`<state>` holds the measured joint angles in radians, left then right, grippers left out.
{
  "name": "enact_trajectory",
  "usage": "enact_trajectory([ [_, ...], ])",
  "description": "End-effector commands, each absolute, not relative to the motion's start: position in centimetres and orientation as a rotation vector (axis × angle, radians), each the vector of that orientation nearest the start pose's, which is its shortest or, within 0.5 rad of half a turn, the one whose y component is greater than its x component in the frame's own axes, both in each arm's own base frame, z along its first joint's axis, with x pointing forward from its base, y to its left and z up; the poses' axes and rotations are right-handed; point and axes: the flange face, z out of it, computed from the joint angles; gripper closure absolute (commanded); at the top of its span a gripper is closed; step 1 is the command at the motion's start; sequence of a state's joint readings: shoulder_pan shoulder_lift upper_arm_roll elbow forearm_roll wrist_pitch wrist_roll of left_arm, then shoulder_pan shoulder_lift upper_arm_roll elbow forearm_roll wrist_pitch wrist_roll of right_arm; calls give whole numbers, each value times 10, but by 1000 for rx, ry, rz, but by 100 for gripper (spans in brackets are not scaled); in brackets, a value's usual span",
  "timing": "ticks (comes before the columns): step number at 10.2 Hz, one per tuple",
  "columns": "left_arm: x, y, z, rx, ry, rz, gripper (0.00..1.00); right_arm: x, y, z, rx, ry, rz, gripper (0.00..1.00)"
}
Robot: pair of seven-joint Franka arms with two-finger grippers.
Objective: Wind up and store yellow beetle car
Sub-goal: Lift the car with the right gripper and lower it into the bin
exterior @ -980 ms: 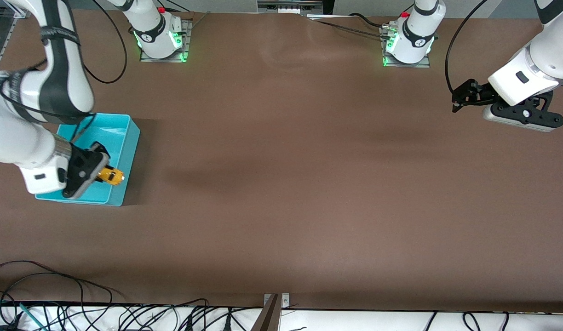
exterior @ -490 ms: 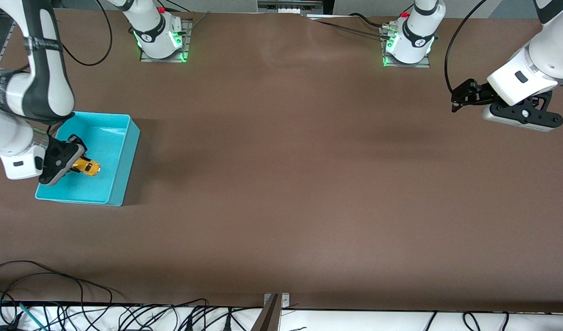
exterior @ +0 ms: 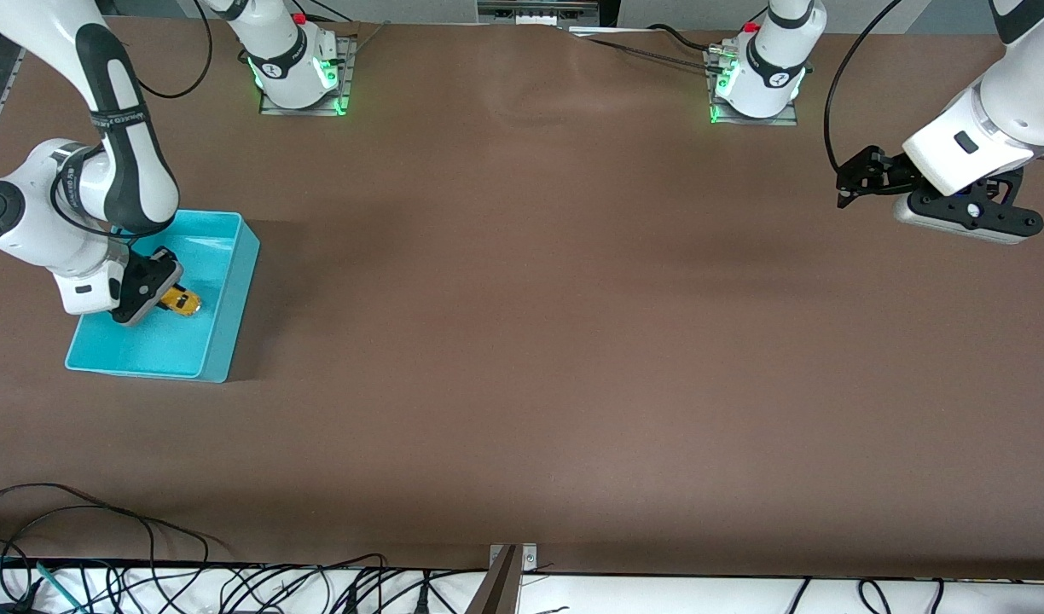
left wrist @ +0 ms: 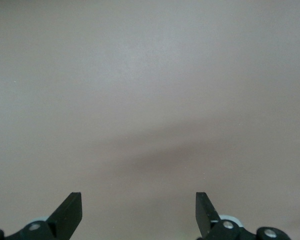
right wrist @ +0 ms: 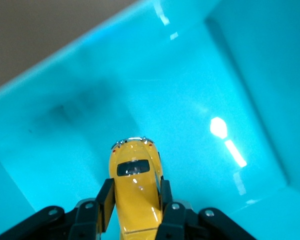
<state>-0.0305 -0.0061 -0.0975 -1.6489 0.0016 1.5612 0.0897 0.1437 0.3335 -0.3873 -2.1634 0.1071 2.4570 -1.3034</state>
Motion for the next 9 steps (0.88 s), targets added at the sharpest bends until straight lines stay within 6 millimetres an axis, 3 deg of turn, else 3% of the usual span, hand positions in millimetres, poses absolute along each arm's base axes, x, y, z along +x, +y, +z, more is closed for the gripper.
enact_trajectory([
  [1, 539, -71, 598, -3128, 356, 126, 0, 544, -145, 238, -2780, -1500, 65, 100],
  [5, 539, -70, 598, -3128, 354, 128, 0, 542, -146, 217, -2752, -1477, 46, 100],
  [6, 539, -69, 598, -3129, 351, 128, 0, 542, -146, 217, -2754, -1467, 39, 71],
  [9, 539, -69, 598, -3129, 351, 128, 0, 547, -143, 226, -2754, -1473, 17, 38],
])
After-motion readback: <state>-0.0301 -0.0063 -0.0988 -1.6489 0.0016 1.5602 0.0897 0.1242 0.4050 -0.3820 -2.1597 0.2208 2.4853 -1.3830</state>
